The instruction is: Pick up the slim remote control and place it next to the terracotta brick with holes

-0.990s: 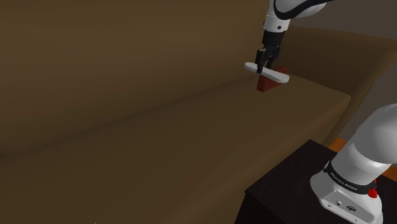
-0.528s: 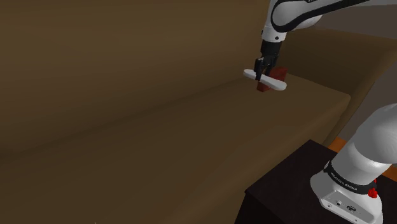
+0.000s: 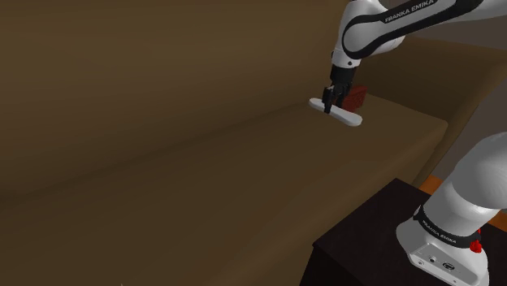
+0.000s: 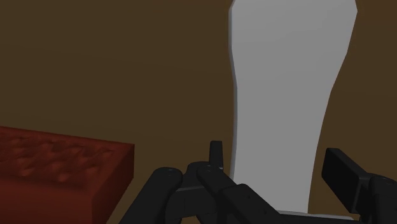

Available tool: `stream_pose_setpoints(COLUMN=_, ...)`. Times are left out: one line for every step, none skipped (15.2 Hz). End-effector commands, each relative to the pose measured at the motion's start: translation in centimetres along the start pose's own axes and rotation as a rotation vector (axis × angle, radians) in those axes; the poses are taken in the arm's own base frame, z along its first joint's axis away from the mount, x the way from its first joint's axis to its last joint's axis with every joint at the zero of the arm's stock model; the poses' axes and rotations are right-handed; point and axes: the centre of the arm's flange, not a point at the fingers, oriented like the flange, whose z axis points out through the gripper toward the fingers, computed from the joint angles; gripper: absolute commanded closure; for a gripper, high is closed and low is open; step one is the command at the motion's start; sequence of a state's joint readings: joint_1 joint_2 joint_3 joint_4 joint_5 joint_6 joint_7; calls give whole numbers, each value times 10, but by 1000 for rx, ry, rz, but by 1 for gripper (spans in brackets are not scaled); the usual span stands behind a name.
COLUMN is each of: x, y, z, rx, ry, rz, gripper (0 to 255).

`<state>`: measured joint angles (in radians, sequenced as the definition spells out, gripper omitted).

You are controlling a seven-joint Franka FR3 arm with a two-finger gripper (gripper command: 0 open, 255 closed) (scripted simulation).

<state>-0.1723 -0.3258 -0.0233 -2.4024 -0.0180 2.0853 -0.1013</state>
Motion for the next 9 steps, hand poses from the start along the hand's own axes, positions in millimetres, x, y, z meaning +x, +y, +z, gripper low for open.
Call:
stream_pose_setpoints(x=1, y=0, z=11, rx=0, ry=1, rz=0, gripper=255)
stream_pose_setpoints(x=0, y=0, z=16, rx=0, ry=1, rz=0, gripper=255)
stream_pose_setpoints(x=0, y=0, z=21, rx=0, ry=1, rz=0, gripper=255)
stream_pose_setpoints(x=0, y=0, z=26, rx=0, ry=1, rz=0, gripper=255)
stream_pose_setpoints(x=0, y=0, z=32, rx=0, ry=1, rz=0, gripper=255)
stream_pose_setpoints(x=0, y=0, z=37, rx=0, ry=1, rz=0, gripper=255)
stream_pose_setpoints(x=0, y=0, z=42, rx=0, ry=1, rz=0, gripper=255)
stream_pose_setpoints(x=0, y=0, z=47, rx=0, ry=1, rz=0, gripper=255)
stream_pose_setpoints(x=0, y=0, z=53, rx=0, ry=1, rz=0, gripper=255)
